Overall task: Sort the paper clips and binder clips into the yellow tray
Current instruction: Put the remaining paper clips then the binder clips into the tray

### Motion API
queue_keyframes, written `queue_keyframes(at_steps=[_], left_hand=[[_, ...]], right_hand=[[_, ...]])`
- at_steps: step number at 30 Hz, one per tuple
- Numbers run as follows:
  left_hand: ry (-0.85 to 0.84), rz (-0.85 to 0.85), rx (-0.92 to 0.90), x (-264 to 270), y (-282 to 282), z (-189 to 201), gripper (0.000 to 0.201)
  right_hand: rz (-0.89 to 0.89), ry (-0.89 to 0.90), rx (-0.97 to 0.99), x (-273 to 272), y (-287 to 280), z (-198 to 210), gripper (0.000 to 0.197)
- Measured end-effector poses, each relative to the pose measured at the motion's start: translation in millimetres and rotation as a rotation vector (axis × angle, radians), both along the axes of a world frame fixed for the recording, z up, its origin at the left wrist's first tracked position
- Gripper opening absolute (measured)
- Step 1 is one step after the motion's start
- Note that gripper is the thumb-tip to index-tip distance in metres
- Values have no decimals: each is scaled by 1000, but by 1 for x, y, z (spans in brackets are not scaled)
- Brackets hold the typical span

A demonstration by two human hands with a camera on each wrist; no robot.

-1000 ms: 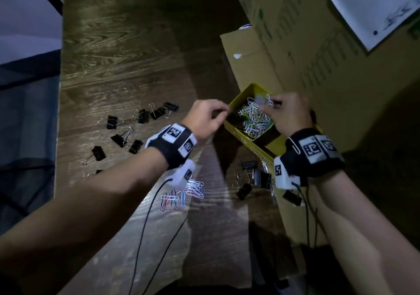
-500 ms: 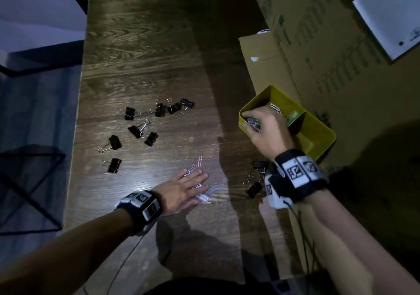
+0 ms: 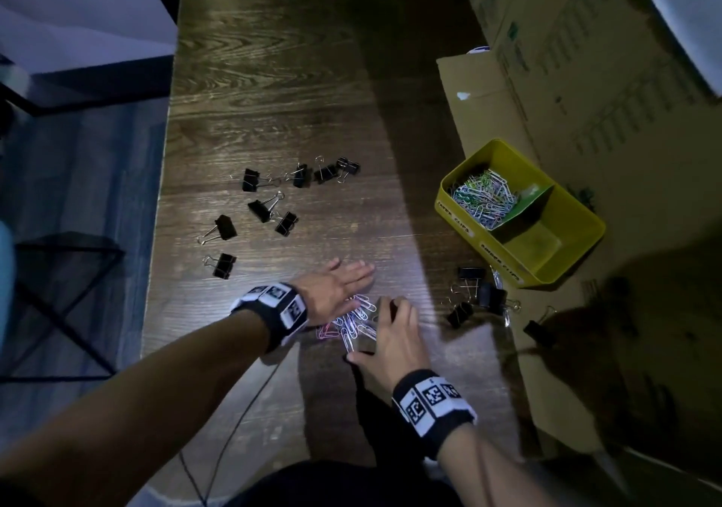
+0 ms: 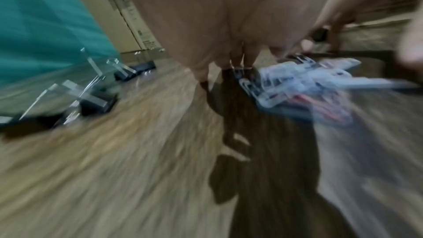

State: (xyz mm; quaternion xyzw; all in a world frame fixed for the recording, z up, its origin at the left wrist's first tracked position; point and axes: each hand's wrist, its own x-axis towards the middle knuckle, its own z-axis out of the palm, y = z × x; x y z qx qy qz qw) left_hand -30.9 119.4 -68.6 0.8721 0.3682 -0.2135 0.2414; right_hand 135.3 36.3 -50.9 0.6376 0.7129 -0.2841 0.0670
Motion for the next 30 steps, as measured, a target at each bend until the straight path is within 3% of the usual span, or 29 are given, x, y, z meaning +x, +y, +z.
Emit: queue_keyframes(at_steps=[5, 10, 14, 20, 22, 26, 30], left_hand=[[-69, -28, 147, -29, -45, -2, 64], [-228, 174, 282, -20, -64, -10, 43], [-398, 352, 309, -15, -66, -10, 33], [-465, 475, 134, -23, -53, 1, 14], [-485, 593, 51, -26, -46, 3, 12], [-491, 828, -112, -33, -37, 1, 9], [-664, 1173, -460, -36, -28, 7, 16]], right_hand=[[58, 32, -7, -10, 3, 0, 87], [88, 55, -55, -24, 12, 2, 43], [127, 45, -59, -25, 19, -2, 32], [259, 4, -43, -22, 29, 0, 23], [265, 33, -40, -17, 33, 2, 23], [159, 158, -58, -1, 43, 1, 18], [-38, 361, -58, 17, 46, -4, 15]])
